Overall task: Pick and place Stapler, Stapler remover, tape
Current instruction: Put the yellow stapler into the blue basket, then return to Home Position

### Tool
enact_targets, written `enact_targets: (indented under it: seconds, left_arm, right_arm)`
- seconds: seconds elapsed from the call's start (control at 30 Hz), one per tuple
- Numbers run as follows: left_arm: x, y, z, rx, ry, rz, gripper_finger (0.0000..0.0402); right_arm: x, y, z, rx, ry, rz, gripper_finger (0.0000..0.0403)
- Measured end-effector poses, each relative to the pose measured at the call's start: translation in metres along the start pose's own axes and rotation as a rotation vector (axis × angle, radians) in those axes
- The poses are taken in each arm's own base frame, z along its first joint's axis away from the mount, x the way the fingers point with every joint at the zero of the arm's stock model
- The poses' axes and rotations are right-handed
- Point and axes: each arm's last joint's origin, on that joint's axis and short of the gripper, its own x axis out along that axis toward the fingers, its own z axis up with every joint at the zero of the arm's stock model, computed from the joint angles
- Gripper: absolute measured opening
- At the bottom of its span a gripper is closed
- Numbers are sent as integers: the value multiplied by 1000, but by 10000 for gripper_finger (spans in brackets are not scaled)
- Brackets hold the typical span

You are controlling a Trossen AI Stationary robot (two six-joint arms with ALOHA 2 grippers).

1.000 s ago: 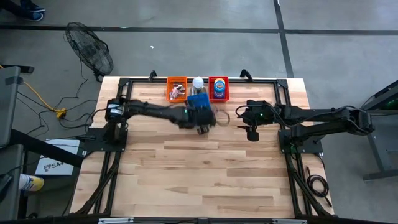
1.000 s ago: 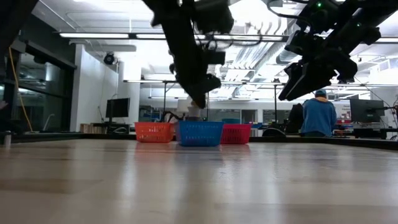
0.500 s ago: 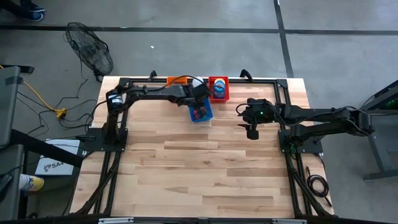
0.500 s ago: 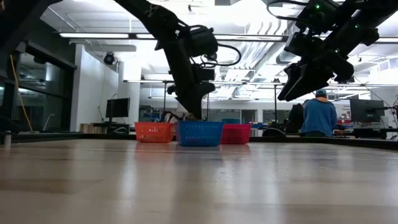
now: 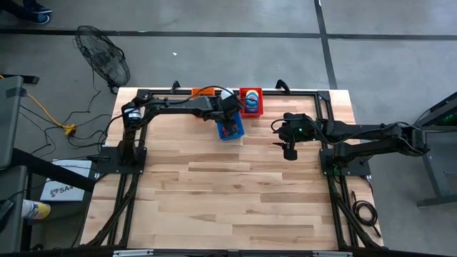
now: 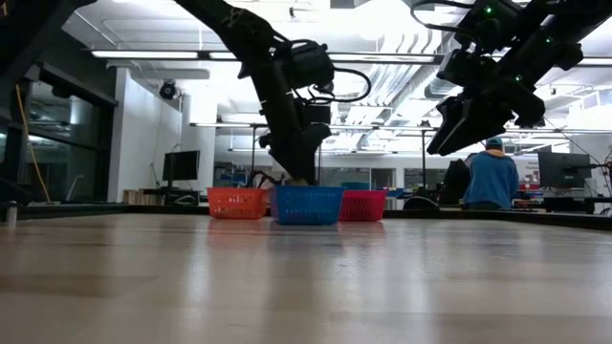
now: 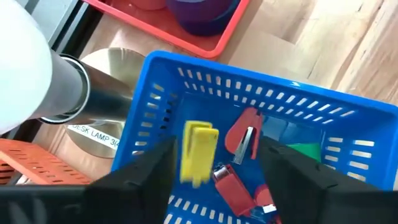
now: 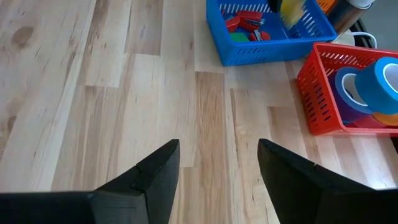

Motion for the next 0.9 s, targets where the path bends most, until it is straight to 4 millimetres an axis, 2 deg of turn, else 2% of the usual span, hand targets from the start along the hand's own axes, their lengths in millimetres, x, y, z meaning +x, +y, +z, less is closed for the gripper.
enact_targets:
  seconds: [0.17,0.37,0.47,0.63,0.77,0.9]
  left_arm:
    - [-1,-1,1,-1,-1,-38,254]
    - [-7,-1,7,31,-11,-80,261]
    - [-19,-2,12,71,-40,-104,261]
    - [-44,-4,14,109,-103,-101,262]
    - [-67,-1,6,130,-148,-102,262]
    - [-80,2,-19,119,-195,-112,262]
  right_arm:
    - [0,0,0,-2,0,0,208]
    - [0,-2,5,6,-55,-16,208]
    - [0,-3,9,26,-89,-41,208]
    - [0,-4,6,33,-47,-90,208]
    - [-3,-4,7,69,-67,-94,208]
    - [-16,-5,11,82,-141,-74,208]
